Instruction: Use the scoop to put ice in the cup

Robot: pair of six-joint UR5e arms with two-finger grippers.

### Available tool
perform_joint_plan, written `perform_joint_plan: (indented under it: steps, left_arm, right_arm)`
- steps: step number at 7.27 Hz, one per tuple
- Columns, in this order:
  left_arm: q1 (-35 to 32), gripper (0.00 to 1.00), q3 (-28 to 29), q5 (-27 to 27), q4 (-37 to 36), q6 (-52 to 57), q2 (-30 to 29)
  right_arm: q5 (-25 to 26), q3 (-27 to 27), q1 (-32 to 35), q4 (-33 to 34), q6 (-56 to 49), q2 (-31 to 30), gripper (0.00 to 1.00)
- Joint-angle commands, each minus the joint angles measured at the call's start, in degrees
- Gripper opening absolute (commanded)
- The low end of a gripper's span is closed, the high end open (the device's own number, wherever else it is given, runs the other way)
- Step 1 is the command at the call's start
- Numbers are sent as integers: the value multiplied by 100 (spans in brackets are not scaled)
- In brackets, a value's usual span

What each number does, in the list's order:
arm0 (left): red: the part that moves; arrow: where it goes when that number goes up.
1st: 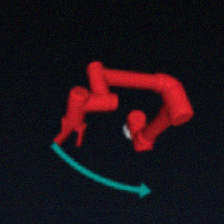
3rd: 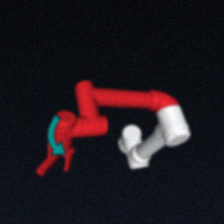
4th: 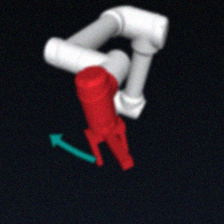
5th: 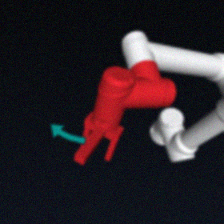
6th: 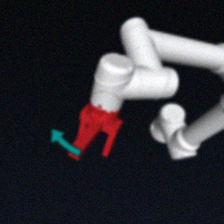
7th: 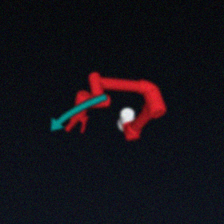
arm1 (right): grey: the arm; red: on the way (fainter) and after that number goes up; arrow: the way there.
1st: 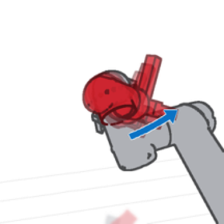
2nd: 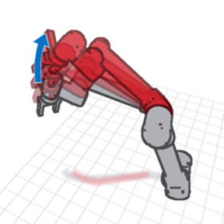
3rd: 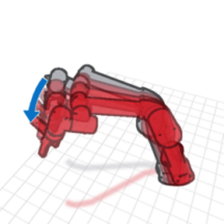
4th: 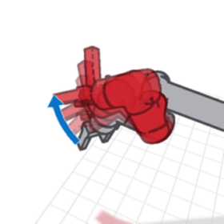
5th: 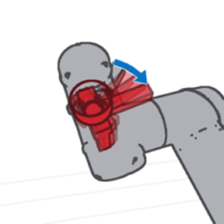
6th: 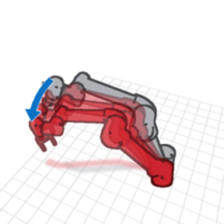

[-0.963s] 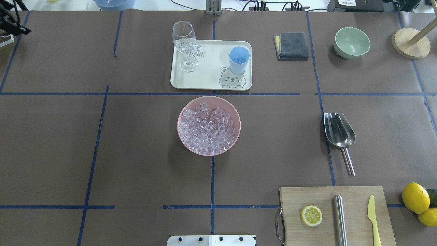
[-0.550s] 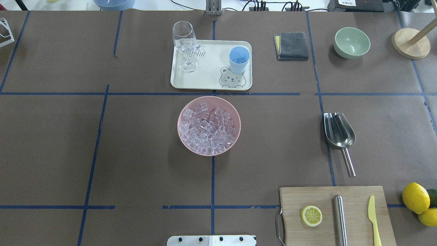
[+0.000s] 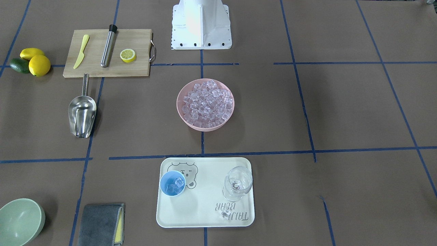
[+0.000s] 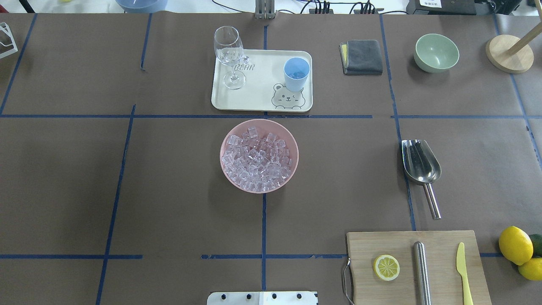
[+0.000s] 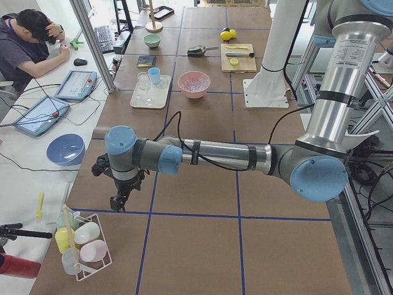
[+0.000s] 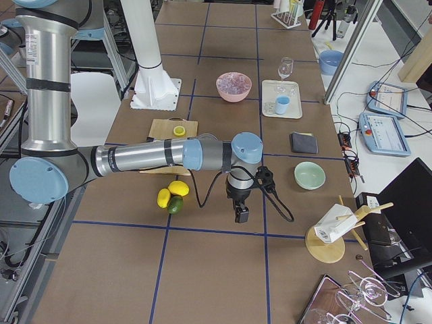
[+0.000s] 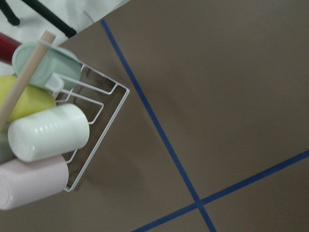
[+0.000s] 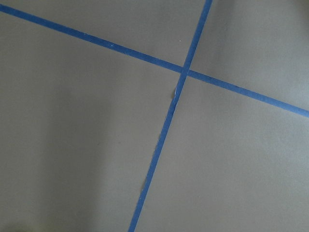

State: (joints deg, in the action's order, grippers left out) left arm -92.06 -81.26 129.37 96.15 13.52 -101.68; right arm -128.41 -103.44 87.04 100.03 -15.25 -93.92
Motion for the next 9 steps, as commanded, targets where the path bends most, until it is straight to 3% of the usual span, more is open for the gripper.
perform_joint_plan:
  steps: [1, 3, 6, 9]
  left_arm:
    - [-216, 100, -361, 509, -17, -900, 576]
    - [-216, 100, -950, 589, -8, -1623, 885]
    - [-181, 100, -1382, 528, 45, -1580, 1062]
    - [-199, 100, -1418, 519, 62, -1580, 1193]
  right_arm:
    - [0, -1, 24, -1, 5, -21, 100]
    - [0, -1, 24, 17, 14, -12, 100]
    - [70, -1, 94, -27, 348, -12, 100]
    - [-148, -53, 303, -27, 409, -56, 100]
